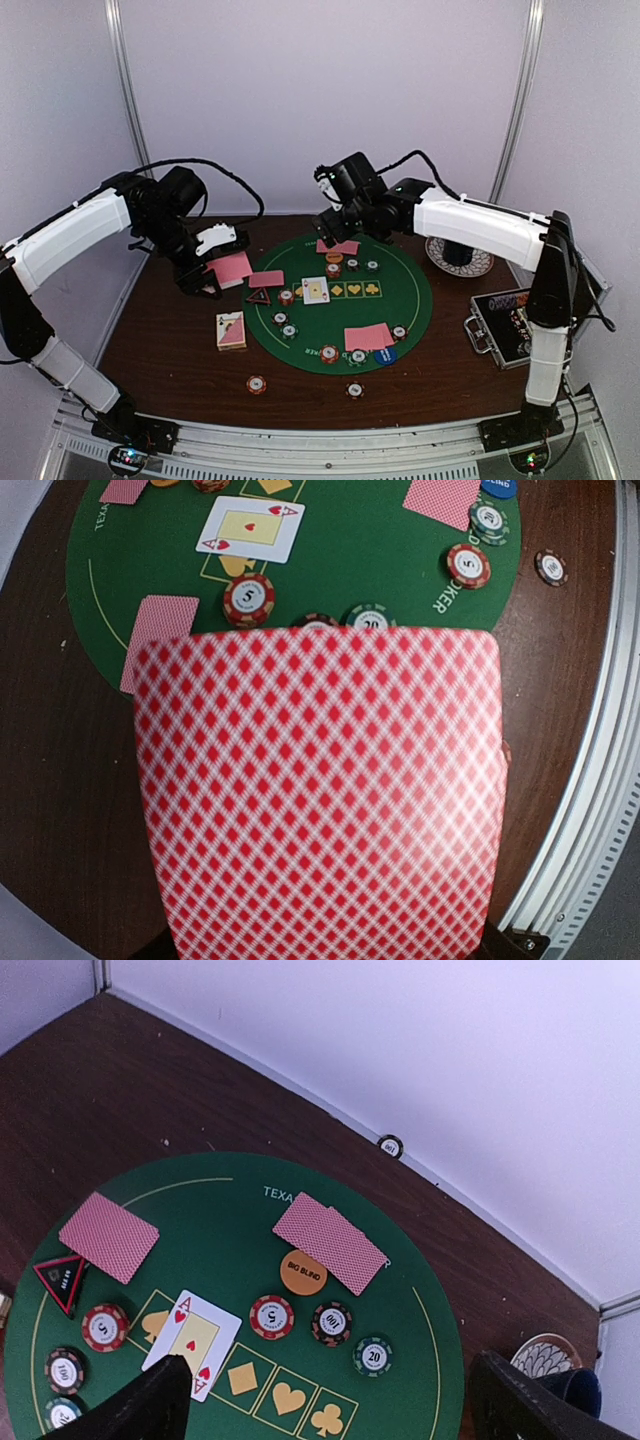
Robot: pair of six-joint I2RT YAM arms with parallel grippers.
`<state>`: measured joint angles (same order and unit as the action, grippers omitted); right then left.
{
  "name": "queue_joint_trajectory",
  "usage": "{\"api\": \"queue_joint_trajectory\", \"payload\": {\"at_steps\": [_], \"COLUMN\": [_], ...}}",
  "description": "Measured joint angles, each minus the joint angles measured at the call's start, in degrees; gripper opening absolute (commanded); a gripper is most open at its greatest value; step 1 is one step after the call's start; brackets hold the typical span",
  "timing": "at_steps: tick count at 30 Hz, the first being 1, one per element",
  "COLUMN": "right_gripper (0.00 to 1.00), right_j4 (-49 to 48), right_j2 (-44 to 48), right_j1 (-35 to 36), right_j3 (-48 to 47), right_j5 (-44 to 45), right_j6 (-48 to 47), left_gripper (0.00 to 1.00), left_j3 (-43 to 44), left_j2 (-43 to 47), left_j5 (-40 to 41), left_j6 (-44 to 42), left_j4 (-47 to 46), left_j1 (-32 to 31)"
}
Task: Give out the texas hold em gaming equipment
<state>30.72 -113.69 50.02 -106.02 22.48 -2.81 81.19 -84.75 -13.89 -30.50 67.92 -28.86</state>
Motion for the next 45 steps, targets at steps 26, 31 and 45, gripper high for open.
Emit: {"api": "queue_joint_trajectory", "payload": {"at_steps": [26,31,45], "right_gripper": [0.95,0.94,0.94], "right_j4": [-5.1,-8.4,-20.8], "right_j2": [0.5,-2.5,-6.1], "right_j1": [-4.4,-3.7,-1.4], "right_j3": [2.8,2.9,3.4], "right_j5": [-57.7,-63.1,-71.7], "right_j6": [44.3,49.6,59.4], "left_gripper": [0.00,0.00,0.00], "left_j3": [1.9,2.0,2.8], "left_j2": [0.0,-0.1,-1.2], "left_j5": [-0.7,-1.2,-1.5], "left_j6": [0.0,0.0,0.0], "left_j4": [0.2,0.2,0.2], "left_j1": [0.0,0.0,0.0]}}
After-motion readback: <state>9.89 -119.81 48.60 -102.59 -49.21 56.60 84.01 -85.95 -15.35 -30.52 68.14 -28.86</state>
